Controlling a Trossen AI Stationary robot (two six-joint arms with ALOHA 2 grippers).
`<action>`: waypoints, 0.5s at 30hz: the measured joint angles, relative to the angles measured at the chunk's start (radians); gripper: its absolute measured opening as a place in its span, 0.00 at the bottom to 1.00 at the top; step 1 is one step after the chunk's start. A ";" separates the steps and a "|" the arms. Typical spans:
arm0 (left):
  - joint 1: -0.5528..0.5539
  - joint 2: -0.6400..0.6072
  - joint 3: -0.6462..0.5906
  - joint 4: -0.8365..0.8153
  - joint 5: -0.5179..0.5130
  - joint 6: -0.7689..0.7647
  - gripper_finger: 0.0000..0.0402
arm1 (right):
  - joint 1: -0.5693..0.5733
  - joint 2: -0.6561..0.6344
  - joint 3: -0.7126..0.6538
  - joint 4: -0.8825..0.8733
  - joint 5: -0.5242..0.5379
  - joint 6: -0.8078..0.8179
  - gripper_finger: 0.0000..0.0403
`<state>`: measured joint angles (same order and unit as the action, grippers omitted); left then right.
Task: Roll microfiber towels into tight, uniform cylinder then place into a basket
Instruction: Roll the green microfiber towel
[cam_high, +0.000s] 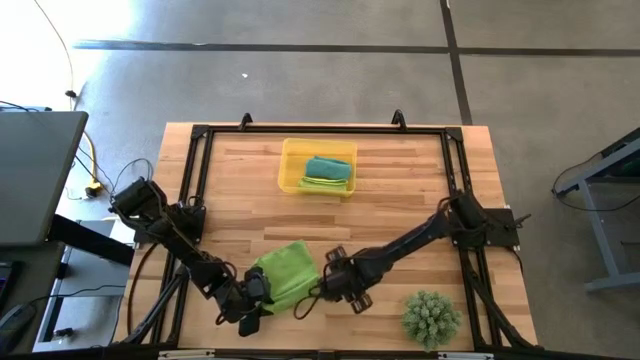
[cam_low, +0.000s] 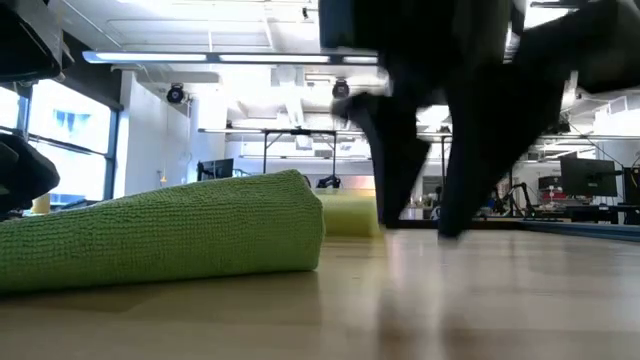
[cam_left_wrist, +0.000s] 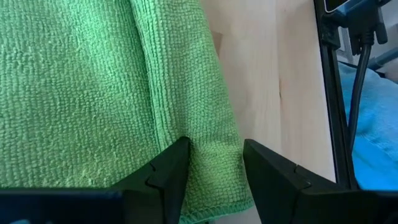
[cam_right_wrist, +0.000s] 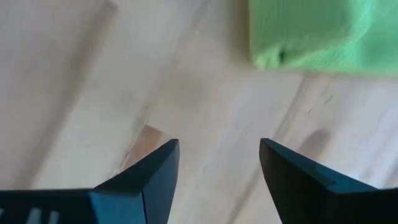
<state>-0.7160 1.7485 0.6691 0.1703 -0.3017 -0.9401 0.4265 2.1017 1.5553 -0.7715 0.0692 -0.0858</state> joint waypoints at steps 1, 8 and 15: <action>0.002 0.000 0.000 0.000 0.004 0.000 0.37 | 0.010 -0.001 0.031 -0.026 0.003 -0.001 0.54; 0.004 0.000 0.000 0.001 0.010 0.031 0.37 | 0.077 -0.002 0.089 0.150 0.139 -0.132 0.54; 0.004 0.001 0.000 0.003 0.007 0.027 0.37 | 0.057 -0.002 -0.042 0.423 0.167 -0.256 0.54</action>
<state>-0.7116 1.7493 0.6689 0.1729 -0.2947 -0.9131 0.4834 2.0995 1.5130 -0.3482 0.2359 -0.3418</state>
